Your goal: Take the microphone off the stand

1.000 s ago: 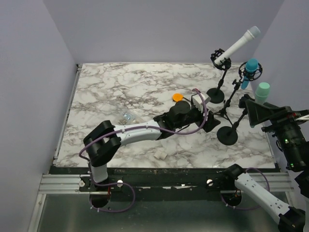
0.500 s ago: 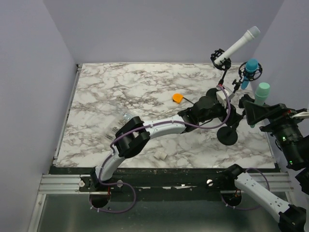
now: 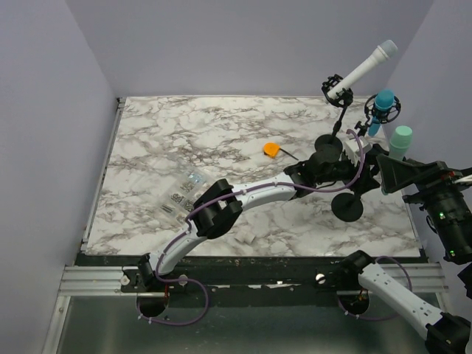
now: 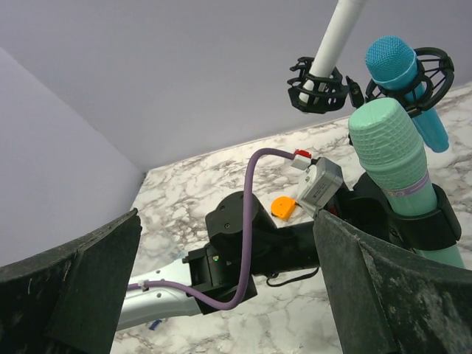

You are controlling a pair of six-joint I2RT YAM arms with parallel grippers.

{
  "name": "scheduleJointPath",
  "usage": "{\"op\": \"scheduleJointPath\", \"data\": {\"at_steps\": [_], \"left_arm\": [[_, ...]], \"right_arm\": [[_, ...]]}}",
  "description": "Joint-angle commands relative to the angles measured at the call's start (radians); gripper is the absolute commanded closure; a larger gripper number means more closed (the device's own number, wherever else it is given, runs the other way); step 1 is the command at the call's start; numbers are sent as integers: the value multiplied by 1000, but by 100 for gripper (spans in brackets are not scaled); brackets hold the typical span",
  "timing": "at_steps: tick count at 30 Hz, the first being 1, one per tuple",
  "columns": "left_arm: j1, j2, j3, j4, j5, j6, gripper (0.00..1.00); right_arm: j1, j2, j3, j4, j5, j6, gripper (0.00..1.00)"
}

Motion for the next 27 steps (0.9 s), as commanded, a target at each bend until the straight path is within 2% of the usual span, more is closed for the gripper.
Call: {"op": "scheduleJointPath", "data": {"at_steps": [1,7,11,13,14,20,27], "left_arm": [[1,6,-1,13,52,6,45],[1,-69,-83,26,-7,88,72],[1,-153,-195,47,-37,151,88],[1,-203,-273,71,-66,174,93],[1,-231,-316,87,-86,187,99],[0,-386,-542,160,-207,248,100],[-13,-552,-868,285,-431,317,100]], "right_arm": [[-4,-16,8,-7,-19,-3,0],[-5,-15,-19,2,-18,-3,0],[-5,-15,-37,6,-14,-6,0],[-4,-19,-47,5,-8,-11,0],[-4,-19,-53,5,-4,-13,0],[-5,-23,-60,-2,14,-27,0],[-4,-25,-135,27,-22,-41,0]]}}
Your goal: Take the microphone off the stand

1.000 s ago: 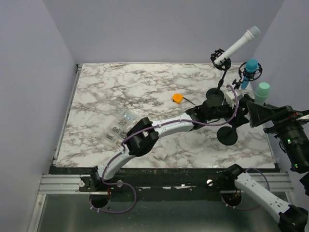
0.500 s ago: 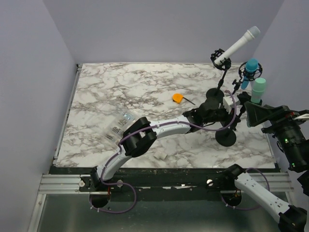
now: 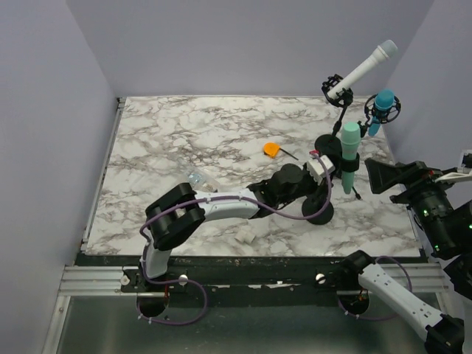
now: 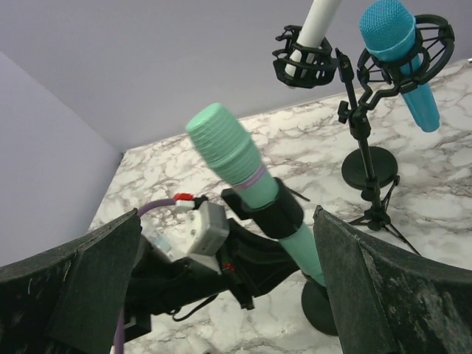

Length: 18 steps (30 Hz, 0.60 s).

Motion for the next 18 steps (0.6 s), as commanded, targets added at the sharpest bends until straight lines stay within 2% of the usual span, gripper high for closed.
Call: {"op": "scheduleJointPath", "data": {"at_steps": [1,5,10,18], "left_arm": [[-4,-136,-209,131,-211,69,100],[-11,-214,-322,107,-305,95,100],[-13,-301,-435,83,-393,54,100],[-22,-364,-466,-2,-445,-5,100]], "right_arm": [[-4,-1,-62,27,-43,-29,0],[-4,27,-110,53,-151,-60,0],[-4,95,-114,57,-278,-127,0],[-4,190,-138,132,-483,-236,0]]}}
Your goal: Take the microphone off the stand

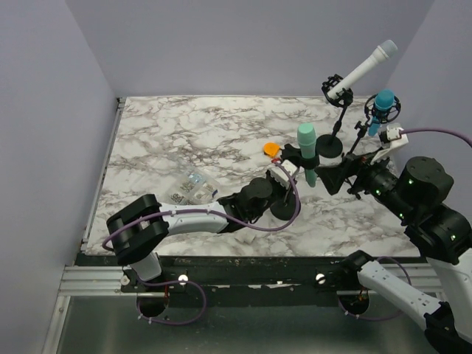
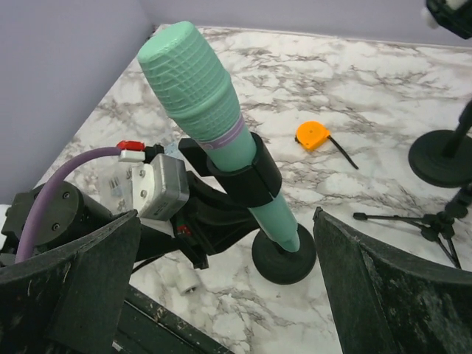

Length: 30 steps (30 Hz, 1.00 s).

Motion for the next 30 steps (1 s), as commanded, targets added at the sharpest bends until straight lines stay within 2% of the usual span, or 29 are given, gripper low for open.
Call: {"op": "scheduleJointPath", "data": {"at_steps": [1,2,4,5,8,11,16,21,26,30], "left_arm": [[-6,-36,-16,-118,-83,-47,98],[-8,-41,-13,-134,-83,-55,89],[-8,-58,-12,-158,-74,-72,61],[-7,-69,-15,-163,-65,-73,51],[-7,-112,-41,-170,-53,-93,35],[-7,-185,-89,-158,-2,-98,2],[10,-354,-175,-166,148,-113,1],[124,-482,-230,-127,304,-179,1],[276,-473,-209,11,487,-225,1],[322,-385,-128,81,615,-206,1]], "right_arm": [[-4,59,-6,78,-146,-79,0],[-4,73,-3,87,-148,-79,0],[-5,100,10,99,-155,-82,0],[-4,112,16,104,-154,-83,0],[-5,145,37,113,-154,-82,0],[-4,196,75,99,-142,-80,0],[-4,228,113,89,-80,-95,0],[-3,266,127,108,-116,-114,0],[-5,307,146,123,-163,-139,4],[-4,336,153,134,-155,-152,9]]}}
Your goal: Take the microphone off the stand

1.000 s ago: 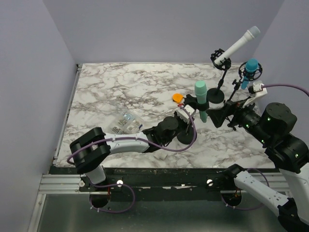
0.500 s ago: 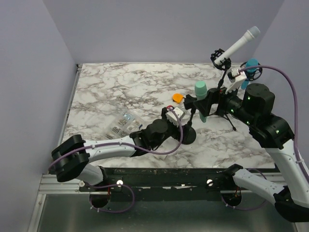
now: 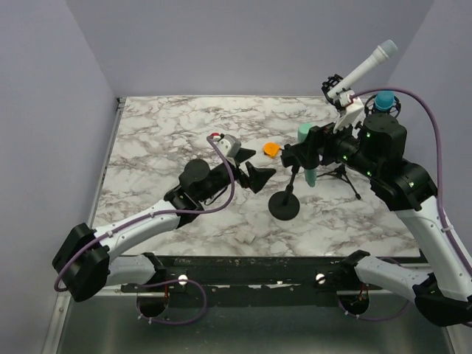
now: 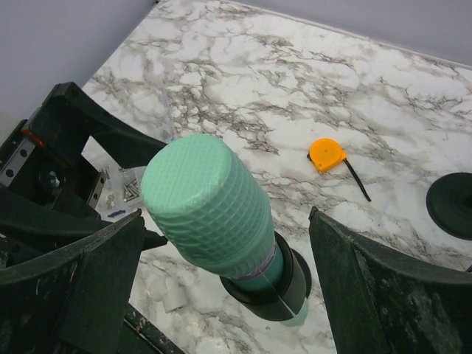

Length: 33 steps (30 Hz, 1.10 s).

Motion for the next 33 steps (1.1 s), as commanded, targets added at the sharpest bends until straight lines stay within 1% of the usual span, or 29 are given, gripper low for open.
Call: {"op": "scheduleJointPath", "data": {"at_steps": [1,4,7,10,14,16,20,23,27,31,33], "left_arm": [[32,104,114,105,236,2,1],[32,170,180,121,319,30,1],[34,225,214,165,378,47,1],[35,268,247,182,442,59,1],[36,309,278,195,514,70,1],[40,335,296,192,531,81,1],[49,373,329,178,567,96,3],[58,391,331,213,584,90,11],[63,417,347,220,596,89,23],[68,429,357,236,602,71,40],[70,429,352,250,602,63,51]], "right_arm": [[-4,31,35,23,-13,-42,11],[-3,57,40,8,-19,-68,16],[-2,62,36,13,-44,-76,21],[-3,53,30,27,-67,-68,25],[-2,53,27,38,-84,-66,41],[-3,59,30,38,-84,-68,46],[-3,66,31,34,-78,-75,49],[-3,65,29,35,-72,-79,54],[-3,68,27,35,-78,-81,61],[-3,72,24,40,-83,-84,69],[-3,72,22,44,-83,-87,72]]}}
